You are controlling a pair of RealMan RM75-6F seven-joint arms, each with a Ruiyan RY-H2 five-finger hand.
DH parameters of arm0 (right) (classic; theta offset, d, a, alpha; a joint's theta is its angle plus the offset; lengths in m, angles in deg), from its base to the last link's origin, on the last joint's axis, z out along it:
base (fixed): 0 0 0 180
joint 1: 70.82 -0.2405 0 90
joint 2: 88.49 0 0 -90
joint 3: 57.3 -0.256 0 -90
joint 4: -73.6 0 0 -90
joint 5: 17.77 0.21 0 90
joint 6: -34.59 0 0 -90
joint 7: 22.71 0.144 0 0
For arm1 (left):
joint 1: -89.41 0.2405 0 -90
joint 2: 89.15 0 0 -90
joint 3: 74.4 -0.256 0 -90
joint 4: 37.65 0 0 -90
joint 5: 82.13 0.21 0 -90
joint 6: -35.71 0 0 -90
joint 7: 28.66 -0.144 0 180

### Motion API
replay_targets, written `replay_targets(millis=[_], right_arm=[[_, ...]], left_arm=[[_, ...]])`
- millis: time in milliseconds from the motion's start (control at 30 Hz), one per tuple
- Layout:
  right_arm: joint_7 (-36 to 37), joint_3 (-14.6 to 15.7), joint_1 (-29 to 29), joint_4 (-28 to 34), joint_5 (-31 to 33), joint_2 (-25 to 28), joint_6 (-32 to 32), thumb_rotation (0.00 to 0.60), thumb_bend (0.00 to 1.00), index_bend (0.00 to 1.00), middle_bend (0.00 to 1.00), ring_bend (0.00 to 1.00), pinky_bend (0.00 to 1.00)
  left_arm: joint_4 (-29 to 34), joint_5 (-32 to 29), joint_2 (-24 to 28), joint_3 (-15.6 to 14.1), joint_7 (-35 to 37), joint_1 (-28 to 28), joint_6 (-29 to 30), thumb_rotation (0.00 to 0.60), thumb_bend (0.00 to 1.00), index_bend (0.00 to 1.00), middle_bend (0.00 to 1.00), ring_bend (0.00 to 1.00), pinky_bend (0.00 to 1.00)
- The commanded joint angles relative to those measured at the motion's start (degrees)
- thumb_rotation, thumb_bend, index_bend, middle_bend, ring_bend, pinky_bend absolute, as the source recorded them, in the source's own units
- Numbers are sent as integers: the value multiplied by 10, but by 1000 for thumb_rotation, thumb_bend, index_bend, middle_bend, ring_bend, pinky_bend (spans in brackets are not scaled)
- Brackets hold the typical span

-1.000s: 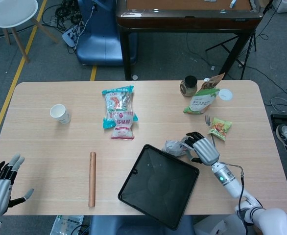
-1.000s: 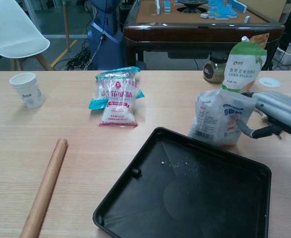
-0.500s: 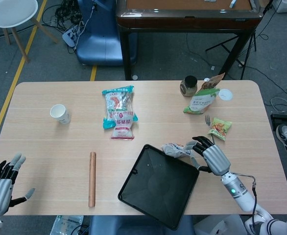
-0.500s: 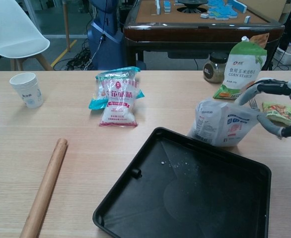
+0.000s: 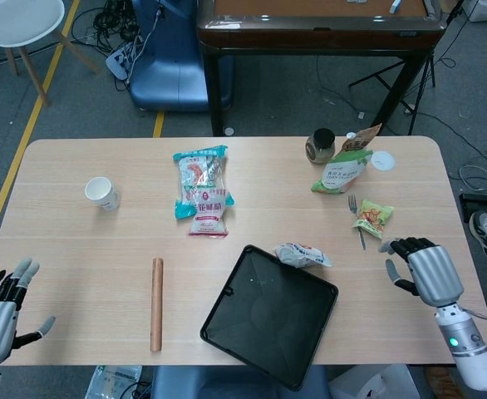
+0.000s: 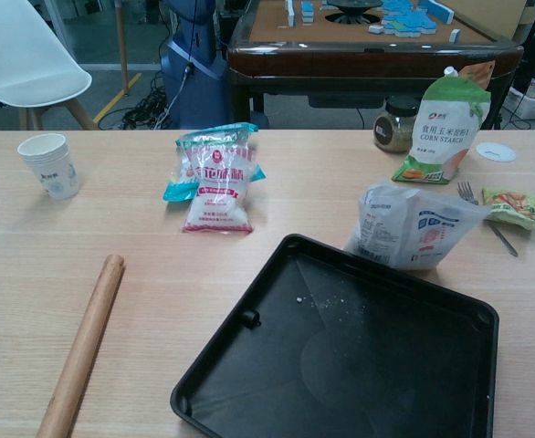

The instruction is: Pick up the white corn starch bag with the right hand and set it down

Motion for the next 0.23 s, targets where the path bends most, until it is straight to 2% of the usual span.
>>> replay_targets(millis=[33,233], right_arm=[[-42,-6,36,67,39,61,0,600,507,461,519,483,538],[-47,-6,55,88,32,78,-1,600,498,461,480,439,509]], left_arm=[[-3,0,-2,0,1,-1,0,600,194,64,48,109,11],[-4,2,-3,1,2,1,5,600,194,64,48,109,11]])
